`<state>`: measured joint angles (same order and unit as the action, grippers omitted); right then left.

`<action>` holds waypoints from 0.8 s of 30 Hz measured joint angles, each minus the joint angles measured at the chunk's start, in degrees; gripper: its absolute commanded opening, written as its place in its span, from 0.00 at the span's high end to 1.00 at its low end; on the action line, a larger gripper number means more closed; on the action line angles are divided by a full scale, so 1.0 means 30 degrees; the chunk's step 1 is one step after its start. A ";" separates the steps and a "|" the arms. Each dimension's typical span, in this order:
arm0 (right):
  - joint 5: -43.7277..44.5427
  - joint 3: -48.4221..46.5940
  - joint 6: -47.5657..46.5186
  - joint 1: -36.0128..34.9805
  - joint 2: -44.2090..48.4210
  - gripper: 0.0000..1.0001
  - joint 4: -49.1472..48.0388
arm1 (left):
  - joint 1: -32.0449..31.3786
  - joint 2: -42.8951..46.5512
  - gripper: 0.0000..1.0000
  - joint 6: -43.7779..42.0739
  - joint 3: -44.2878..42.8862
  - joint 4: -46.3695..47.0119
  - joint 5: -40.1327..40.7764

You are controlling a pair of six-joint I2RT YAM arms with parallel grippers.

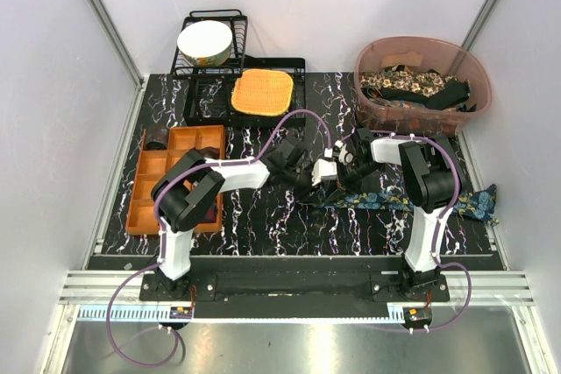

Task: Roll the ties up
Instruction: Roll the tie at the center of the board.

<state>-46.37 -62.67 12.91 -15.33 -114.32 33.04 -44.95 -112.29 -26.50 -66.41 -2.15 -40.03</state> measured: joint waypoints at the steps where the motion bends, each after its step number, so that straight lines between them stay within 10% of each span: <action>1: 0.0000 0.0000 0.0000 0.0000 0.0000 1.00 0.0000 | -0.0007 0.0000 0.58 -0.0175 0.0029 -0.0138 0.0036; 24: -0.0087 0.0000 0.0007 0.0000 -0.0036 1.00 -0.0015 | -0.0284 -0.0219 0.56 0.0233 -0.0029 -0.0233 0.0561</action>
<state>-46.63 -62.67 12.93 -15.33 -114.43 32.99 -45.80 -112.95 -25.80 -66.50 -2.85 -38.35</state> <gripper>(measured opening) 0.012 0.441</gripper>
